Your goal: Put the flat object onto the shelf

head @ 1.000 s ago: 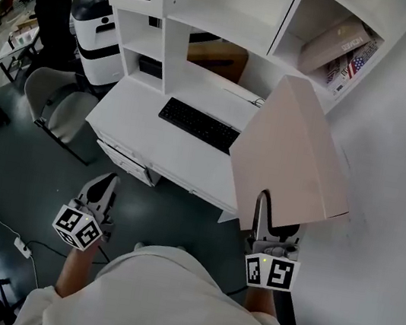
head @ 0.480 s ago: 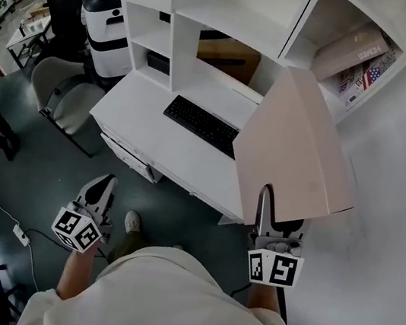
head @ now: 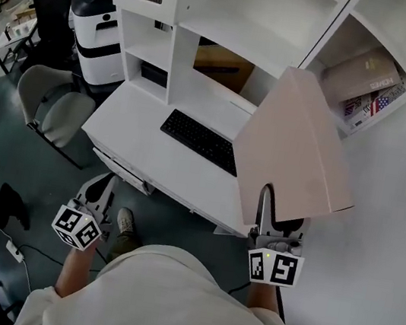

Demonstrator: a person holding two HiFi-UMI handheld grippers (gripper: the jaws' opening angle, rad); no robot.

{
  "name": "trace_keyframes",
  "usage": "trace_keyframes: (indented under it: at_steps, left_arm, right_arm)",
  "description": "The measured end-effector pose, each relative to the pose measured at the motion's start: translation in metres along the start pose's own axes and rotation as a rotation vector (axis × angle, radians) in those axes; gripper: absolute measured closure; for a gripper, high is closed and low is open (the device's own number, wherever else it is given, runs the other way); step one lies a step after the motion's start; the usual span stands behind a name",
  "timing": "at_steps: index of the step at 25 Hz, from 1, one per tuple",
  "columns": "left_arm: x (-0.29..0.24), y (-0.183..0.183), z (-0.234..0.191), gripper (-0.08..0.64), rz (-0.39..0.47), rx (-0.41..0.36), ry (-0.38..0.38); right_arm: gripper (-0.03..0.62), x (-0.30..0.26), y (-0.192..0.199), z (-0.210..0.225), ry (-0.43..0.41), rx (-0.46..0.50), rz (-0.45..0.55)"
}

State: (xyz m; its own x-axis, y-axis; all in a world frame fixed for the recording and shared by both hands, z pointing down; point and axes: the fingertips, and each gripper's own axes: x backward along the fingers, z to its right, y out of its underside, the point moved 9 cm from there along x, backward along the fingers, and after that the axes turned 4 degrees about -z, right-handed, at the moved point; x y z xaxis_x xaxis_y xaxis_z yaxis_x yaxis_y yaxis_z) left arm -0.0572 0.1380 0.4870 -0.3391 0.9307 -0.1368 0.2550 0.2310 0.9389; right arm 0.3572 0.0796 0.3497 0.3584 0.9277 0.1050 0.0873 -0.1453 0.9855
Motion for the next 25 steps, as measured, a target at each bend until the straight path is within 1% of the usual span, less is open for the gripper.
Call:
trace_keyframes:
  at_steps: [5, 9, 12, 17, 20, 25]
  left_arm:
    - [-0.025, -0.026, -0.052, 0.555, -0.013, -0.011, 0.044]
    - [-0.044, -0.045, -0.085, 0.555, -0.037, -0.009, 0.081]
    - [-0.055, -0.055, -0.113, 0.555, -0.050, -0.012, 0.123]
    - [-0.068, -0.069, -0.158, 0.555, -0.074, -0.020, 0.182]
    - [-0.072, -0.079, -0.185, 0.555, -0.093, -0.013, 0.196]
    - [-0.078, -0.083, -0.223, 0.555, -0.111, -0.011, 0.229]
  right_arm:
    - [0.313, -0.040, -0.009, -0.028, 0.047, 0.005, -0.009]
    - [0.313, -0.069, -0.016, -0.049, 0.083, 0.018, -0.016]
    - [0.313, -0.090, -0.023, -0.067, 0.116, 0.033, -0.021]
    - [0.313, -0.125, -0.036, -0.093, 0.169, 0.090, -0.029]
    - [0.313, -0.146, -0.041, -0.108, 0.192, 0.127, -0.039]
    - [0.313, -0.173, -0.053, -0.128, 0.214, 0.210, -0.062]
